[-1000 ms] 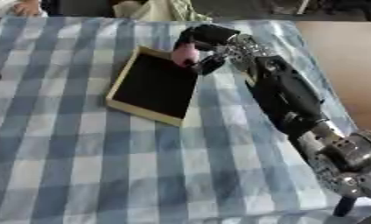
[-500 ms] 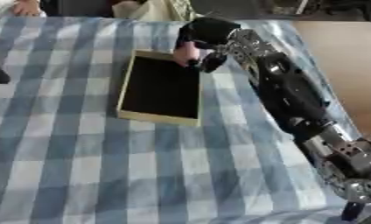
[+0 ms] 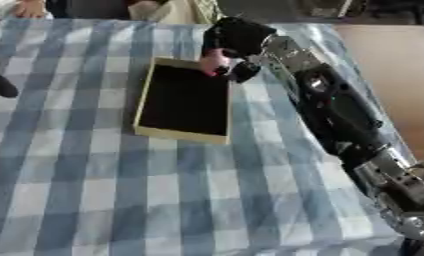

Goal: Pick up objects on the table and place them in the box.

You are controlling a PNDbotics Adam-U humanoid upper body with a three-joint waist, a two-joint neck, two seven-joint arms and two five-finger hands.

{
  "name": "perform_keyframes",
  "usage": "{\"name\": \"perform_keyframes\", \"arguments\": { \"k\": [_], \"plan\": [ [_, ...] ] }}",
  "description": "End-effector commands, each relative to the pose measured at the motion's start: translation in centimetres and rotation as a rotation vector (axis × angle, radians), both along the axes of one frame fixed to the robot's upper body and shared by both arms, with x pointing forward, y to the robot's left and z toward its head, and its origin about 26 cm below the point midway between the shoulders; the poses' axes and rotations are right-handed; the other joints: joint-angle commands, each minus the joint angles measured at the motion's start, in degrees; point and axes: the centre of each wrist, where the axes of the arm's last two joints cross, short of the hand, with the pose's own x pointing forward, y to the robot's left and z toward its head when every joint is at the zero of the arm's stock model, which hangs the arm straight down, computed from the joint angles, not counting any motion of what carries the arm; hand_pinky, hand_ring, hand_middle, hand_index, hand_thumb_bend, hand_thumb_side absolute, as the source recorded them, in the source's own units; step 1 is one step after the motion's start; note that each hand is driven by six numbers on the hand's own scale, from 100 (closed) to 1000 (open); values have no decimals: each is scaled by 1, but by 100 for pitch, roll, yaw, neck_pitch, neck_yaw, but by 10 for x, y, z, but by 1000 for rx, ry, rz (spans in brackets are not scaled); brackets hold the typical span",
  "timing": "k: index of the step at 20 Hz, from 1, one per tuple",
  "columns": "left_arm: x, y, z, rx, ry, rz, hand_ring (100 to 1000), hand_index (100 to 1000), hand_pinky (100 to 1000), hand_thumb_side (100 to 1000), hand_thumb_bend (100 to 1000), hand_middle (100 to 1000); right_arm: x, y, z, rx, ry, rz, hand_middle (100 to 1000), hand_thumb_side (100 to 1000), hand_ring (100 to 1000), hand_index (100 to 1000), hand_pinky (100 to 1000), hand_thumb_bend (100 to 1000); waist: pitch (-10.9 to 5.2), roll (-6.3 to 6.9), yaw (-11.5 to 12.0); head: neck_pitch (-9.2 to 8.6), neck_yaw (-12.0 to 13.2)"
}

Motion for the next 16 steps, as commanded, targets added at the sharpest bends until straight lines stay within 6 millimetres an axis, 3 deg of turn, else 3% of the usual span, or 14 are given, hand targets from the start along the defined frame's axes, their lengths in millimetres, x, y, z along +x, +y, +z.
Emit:
{"name": "perform_keyframes", "arguments": {
  "k": [1, 4, 9, 16],
  "plan": [
    [-3, 0, 6, 2, -26, -4, 723, 780, 613, 616, 100, 707, -1, -4, 13, -27, -21, 15, 698, 100, 824, 753, 898, 223, -106, 24, -9, -36, 7],
    [-3, 0, 5, 5, -24, -6, 723, 780, 613, 616, 100, 707, 0, -5, 5, -46, 7, 11, 737, 100, 863, 796, 905, 236, -105, 23, -10, -39, 11],
    [-3, 0, 5, 10, -24, -7, 730, 780, 613, 615, 100, 707, -1, -6, 4, -114, 29, 4, 854, 366, 1000, 892, 928, 265, -104, 20, -22, -27, 23],
    [-3, 0, 4, 25, -25, -9, 730, 780, 612, 613, 100, 707, -8, -5, 27, -71, -47, -4, 825, 302, 956, 872, 922, 213, -121, 23, -61, -20, 38]
  ]
}}
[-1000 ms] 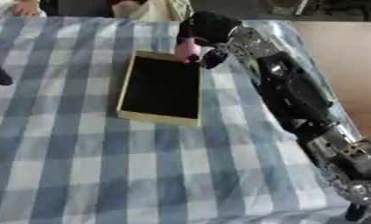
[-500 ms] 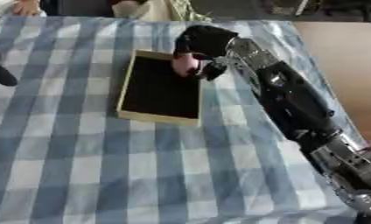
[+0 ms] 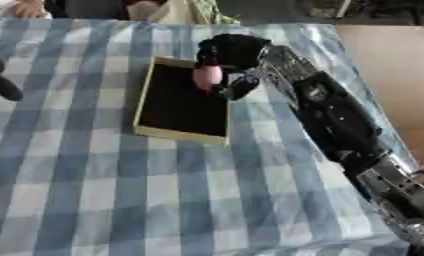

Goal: Pick up objects on the table and place them in the box.

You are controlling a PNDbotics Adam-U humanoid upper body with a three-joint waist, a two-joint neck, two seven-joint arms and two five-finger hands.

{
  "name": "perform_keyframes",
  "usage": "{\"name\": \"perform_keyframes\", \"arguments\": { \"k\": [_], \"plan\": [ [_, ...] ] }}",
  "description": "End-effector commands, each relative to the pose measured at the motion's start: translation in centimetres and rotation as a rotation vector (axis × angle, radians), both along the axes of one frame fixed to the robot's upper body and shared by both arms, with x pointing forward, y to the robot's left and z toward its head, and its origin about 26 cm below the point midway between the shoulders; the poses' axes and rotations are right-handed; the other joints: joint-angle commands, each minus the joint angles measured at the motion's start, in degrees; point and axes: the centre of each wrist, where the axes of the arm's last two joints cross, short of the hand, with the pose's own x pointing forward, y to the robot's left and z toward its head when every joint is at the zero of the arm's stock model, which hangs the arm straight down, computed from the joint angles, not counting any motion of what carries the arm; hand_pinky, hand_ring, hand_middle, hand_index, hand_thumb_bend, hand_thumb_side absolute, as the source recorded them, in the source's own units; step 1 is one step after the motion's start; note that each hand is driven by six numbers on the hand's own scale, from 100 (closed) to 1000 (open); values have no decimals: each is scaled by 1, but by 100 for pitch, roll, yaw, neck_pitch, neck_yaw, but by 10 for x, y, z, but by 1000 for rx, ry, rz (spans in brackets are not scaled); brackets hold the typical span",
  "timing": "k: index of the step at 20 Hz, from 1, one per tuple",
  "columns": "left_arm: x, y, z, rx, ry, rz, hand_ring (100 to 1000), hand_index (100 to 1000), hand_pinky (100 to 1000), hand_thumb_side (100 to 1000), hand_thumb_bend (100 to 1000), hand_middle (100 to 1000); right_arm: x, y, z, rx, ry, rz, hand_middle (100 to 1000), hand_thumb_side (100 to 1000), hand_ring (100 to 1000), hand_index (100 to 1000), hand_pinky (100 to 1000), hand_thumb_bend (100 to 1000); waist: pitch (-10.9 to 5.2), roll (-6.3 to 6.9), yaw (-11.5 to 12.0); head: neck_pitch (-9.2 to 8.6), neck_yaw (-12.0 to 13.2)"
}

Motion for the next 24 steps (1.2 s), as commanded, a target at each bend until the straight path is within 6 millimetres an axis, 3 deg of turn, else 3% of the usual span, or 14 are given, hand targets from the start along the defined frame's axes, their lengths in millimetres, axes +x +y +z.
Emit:
{"name": "perform_keyframes", "arguments": {
  "k": [1, 6, 7, 8, 14, 24],
  "plan": [
    [-3, -1, 6, 8, -30, -5, 730, 780, 612, 613, 100, 707, -4, -8, 31, 41, -92, -15, 821, 293, 944, 869, 922, 201, -120, 34, -18, -22, 25],
    [-3, -1, 6, 11, -30, -5, 731, 780, 613, 612, 100, 707, -15, -10, 66, 140, -188, -26, 813, 260, 903, 862, 918, 161, -142, 44, -40, -19, 36],
    [-3, 0, 6, 9, -30, -3, 731, 780, 613, 619, 100, 708, -17, -11, 73, 160, -210, -30, 812, 279, 882, 858, 916, 100, -148, 46, -45, -16, 42],
    [-3, 0, 6, 8, -29, -1, 731, 780, 613, 612, 100, 708, -21, -13, 82, 183, -237, -35, 807, 242, 872, 856, 914, 141, -153, 46, -51, -13, 49],
    [-3, 3, 4, 10, -22, 14, 730, 780, 613, 612, 100, 708, -53, -37, 124, 340, -381, -56, 778, 176, 756, 827, 889, 115, -180, 40, -113, 6, 157],
    [-3, 7, 3, 12, -33, 42, 730, 781, 613, 607, 100, 707, -110, -88, 145, 609, -473, -76, 741, 194, 643, 780, 840, 100, -193, 77, -246, 36, 435]
  ]
}}
